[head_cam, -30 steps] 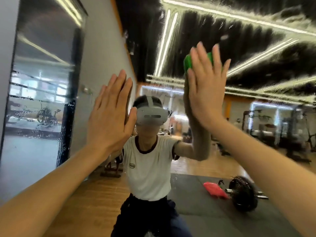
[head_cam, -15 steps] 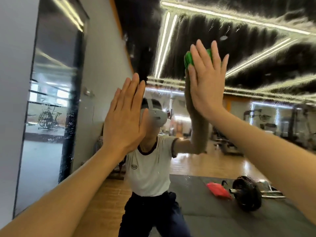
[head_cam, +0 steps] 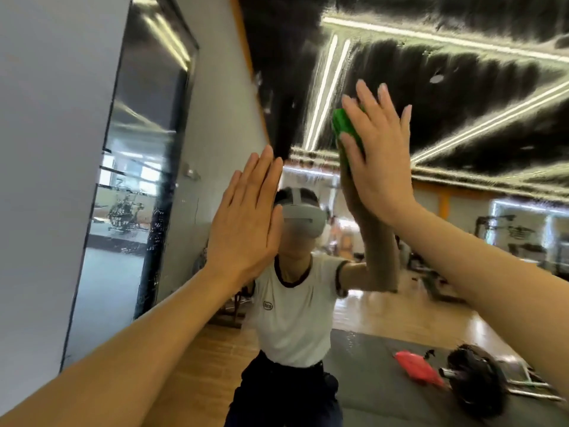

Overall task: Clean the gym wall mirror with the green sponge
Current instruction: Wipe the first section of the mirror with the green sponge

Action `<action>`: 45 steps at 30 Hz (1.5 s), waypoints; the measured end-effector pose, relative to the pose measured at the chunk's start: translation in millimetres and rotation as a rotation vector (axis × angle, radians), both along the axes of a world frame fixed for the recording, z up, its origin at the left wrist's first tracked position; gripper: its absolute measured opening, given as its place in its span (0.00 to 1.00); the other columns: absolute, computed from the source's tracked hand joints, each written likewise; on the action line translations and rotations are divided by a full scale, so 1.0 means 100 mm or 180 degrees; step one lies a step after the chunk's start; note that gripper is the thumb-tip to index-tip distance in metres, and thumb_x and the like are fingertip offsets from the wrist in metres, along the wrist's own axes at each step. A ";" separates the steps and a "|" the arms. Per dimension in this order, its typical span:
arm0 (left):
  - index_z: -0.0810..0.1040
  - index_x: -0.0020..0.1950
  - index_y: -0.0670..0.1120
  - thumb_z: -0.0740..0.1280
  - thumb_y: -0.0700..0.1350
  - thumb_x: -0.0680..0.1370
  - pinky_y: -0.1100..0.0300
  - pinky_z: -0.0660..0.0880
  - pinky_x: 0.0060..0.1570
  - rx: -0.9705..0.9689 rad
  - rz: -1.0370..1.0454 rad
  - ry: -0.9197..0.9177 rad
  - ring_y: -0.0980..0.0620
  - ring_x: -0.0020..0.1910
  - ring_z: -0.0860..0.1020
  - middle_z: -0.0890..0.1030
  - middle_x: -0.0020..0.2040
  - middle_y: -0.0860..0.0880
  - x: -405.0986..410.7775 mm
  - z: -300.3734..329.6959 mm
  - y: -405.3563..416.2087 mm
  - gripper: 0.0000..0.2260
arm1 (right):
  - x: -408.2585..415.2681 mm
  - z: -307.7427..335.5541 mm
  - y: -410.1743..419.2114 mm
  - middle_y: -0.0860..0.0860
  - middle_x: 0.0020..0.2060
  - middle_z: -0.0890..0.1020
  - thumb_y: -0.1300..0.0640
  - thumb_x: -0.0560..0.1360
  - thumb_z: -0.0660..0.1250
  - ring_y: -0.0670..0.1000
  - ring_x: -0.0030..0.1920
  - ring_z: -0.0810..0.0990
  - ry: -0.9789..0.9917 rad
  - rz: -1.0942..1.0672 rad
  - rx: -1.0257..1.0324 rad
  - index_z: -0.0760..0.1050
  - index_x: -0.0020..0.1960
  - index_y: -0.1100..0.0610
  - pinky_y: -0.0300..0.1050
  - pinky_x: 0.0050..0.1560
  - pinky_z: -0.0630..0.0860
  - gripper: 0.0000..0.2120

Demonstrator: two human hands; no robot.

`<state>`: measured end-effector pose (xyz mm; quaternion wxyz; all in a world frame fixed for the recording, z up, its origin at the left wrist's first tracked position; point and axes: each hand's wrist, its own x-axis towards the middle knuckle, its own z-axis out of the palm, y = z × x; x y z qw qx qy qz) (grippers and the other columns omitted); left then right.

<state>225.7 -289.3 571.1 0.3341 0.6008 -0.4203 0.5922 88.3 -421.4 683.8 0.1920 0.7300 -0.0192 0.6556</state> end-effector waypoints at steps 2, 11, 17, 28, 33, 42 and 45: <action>0.49 0.83 0.44 0.55 0.47 0.84 0.58 0.38 0.79 -0.0030 0.0017 -0.0025 0.51 0.82 0.46 0.48 0.84 0.47 0.01 0.00 0.00 0.29 | 0.13 -0.01 0.03 0.54 0.77 0.67 0.56 0.84 0.55 0.61 0.80 0.55 -0.0187 -0.0050 -0.0065 0.68 0.76 0.57 0.63 0.77 0.42 0.21; 0.53 0.83 0.42 0.52 0.48 0.85 0.60 0.39 0.79 -0.0106 0.0134 -0.0057 0.49 0.82 0.50 0.52 0.83 0.45 0.01 0.01 0.00 0.27 | -0.05 -1.06 -0.29 0.53 0.78 0.63 0.54 0.82 0.55 0.57 0.79 0.56 0.1303 -0.0553 -0.2185 0.62 0.79 0.54 0.60 0.80 0.47 0.25; 0.58 0.82 0.41 0.52 0.47 0.84 0.59 0.43 0.79 -0.0200 -0.0015 -0.0120 0.48 0.82 0.53 0.57 0.82 0.44 -0.03 0.00 0.01 0.26 | 0.11 0.03 0.00 0.56 0.78 0.65 0.54 0.84 0.53 0.60 0.80 0.57 0.0349 -0.0399 -0.0920 0.64 0.78 0.57 0.61 0.76 0.42 0.23; 0.56 0.82 0.43 0.55 0.45 0.84 0.55 0.46 0.80 0.0229 0.0398 -0.0212 0.51 0.82 0.52 0.55 0.83 0.46 0.34 0.04 0.65 0.26 | 0.20 0.02 -0.06 0.56 0.79 0.63 0.54 0.85 0.53 0.60 0.80 0.54 0.0253 -0.0420 -0.0985 0.62 0.79 0.56 0.65 0.77 0.42 0.24; 0.56 0.82 0.44 0.53 0.49 0.85 0.47 0.51 0.80 0.0082 0.0384 -0.0060 0.50 0.82 0.53 0.56 0.83 0.46 0.66 0.06 0.82 0.26 | 0.26 -0.09 0.05 0.56 0.78 0.64 0.53 0.84 0.50 0.61 0.80 0.55 0.0180 -0.0313 -0.0682 0.62 0.79 0.56 0.66 0.76 0.44 0.24; 0.57 0.82 0.43 0.52 0.51 0.85 0.45 0.52 0.80 0.0062 0.0127 -0.0132 0.48 0.82 0.53 0.55 0.83 0.46 0.77 0.04 0.81 0.27 | 0.40 -1.57 0.17 0.54 0.79 0.63 0.54 0.77 0.56 0.58 0.80 0.55 0.0890 -0.0551 -0.1542 0.62 0.79 0.55 0.63 0.78 0.47 0.30; 0.56 0.82 0.44 0.52 0.52 0.85 0.55 0.46 0.80 0.0021 0.0123 -0.0171 0.50 0.82 0.51 0.55 0.83 0.47 0.80 0.04 0.80 0.27 | 0.39 -1.52 0.18 0.53 0.79 0.62 0.54 0.79 0.55 0.58 0.80 0.56 0.1008 -0.0642 -0.1716 0.62 0.79 0.55 0.60 0.79 0.47 0.28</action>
